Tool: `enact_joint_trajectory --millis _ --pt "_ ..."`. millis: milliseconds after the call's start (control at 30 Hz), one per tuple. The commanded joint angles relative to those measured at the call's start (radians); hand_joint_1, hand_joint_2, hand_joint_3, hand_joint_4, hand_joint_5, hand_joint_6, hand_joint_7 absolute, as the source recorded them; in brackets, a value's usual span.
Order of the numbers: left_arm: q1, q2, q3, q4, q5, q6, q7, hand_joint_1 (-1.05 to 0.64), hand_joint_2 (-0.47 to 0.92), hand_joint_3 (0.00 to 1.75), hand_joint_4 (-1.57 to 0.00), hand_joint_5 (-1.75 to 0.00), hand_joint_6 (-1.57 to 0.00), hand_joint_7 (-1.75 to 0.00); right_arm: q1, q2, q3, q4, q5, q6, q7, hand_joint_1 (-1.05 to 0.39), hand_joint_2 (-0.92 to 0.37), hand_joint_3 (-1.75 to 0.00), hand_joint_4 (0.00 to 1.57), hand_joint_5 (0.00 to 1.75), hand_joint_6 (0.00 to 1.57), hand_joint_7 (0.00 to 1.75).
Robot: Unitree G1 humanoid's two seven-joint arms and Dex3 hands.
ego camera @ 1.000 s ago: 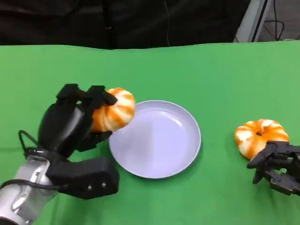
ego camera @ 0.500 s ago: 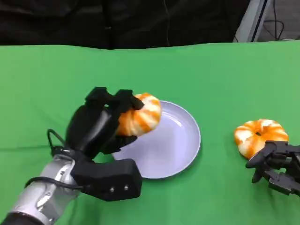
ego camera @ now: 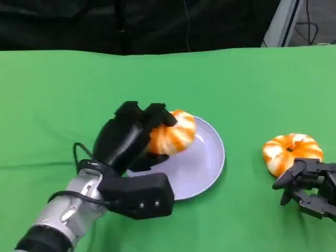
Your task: Grasp the bread from the table and place it into the plate.
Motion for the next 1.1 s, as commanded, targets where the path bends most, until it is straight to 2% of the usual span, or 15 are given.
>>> enact_joint_trajectory --millis 33,400,1100 --pt "-0.051 -0.014 -0.006 0.093 -0.002 -0.042 0.033 -0.13 0.92 0.51 -0.28 -1.66 -0.34 -1.37 0.009 -0.005 -0.002 -0.003 0.006 -0.010 -0.009 0.06 -0.86 -0.56 0.87 1.36 0.95 0.92" --pt "-0.095 -0.044 -0.029 0.171 0.007 -0.049 0.036 -0.11 0.92 0.42 -0.23 -1.73 -0.33 -1.36 0.010 -0.006 0.001 -0.008 0.001 -0.005 -0.019 0.06 -0.86 -0.56 0.87 1.36 0.95 0.91" --pt "-0.110 -0.052 -0.049 0.233 0.003 -0.058 0.029 -0.13 0.92 0.40 -0.28 -1.64 -0.37 -1.28 0.010 -0.001 -0.001 -0.010 0.010 0.000 -0.009 0.05 -0.83 -0.61 0.87 1.38 0.96 0.89"
